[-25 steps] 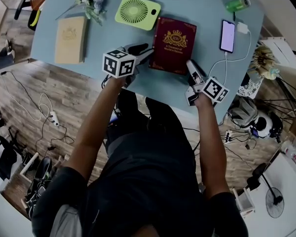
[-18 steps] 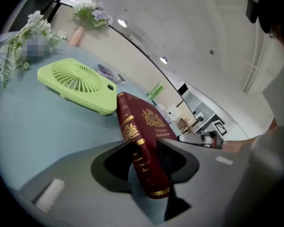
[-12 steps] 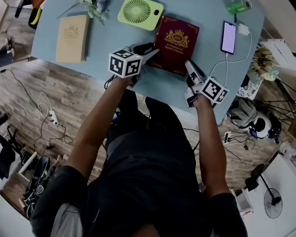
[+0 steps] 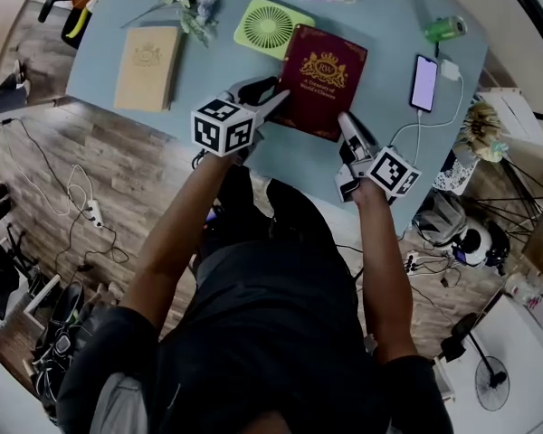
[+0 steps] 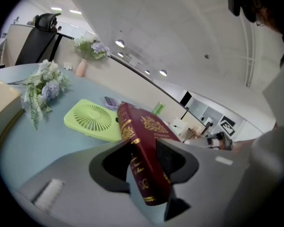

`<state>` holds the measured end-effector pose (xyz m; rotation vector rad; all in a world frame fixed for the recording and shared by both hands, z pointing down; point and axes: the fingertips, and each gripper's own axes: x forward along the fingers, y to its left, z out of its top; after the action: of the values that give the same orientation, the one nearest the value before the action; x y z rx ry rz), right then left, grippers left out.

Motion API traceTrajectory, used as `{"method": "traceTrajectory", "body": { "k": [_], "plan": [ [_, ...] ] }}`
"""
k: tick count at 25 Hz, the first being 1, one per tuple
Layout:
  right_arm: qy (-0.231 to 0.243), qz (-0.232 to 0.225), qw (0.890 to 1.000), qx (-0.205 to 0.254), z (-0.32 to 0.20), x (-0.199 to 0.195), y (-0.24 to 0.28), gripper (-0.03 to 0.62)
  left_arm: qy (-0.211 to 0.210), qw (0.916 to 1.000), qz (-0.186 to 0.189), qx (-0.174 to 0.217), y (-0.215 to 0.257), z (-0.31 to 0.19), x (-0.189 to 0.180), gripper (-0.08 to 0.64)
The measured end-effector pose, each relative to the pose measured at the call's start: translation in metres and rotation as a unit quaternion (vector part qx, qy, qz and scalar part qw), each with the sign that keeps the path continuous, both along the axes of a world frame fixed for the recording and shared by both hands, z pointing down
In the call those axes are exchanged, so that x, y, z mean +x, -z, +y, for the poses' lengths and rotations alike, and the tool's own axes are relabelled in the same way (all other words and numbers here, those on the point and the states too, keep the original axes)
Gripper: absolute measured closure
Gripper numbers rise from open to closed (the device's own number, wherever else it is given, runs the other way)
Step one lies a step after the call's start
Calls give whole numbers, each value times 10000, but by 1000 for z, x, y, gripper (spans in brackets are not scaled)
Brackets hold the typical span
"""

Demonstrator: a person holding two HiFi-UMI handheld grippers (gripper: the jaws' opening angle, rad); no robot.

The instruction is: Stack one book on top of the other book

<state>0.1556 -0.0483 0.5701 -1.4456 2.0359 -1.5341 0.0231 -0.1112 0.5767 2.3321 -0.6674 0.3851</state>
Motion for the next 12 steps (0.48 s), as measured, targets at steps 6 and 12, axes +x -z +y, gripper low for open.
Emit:
{"method": "traceTrajectory", "body": {
  "k": [6, 12],
  "plan": [
    [298, -19, 9995, 143, -20, -38, 16, 526, 336, 9993, 10, 134, 15, -10, -43, 368],
    [688, -7, 9974, 230, -39, -83, 28, 526, 707, 9972, 15, 230, 27, -20, -92, 367]
  ]
}}
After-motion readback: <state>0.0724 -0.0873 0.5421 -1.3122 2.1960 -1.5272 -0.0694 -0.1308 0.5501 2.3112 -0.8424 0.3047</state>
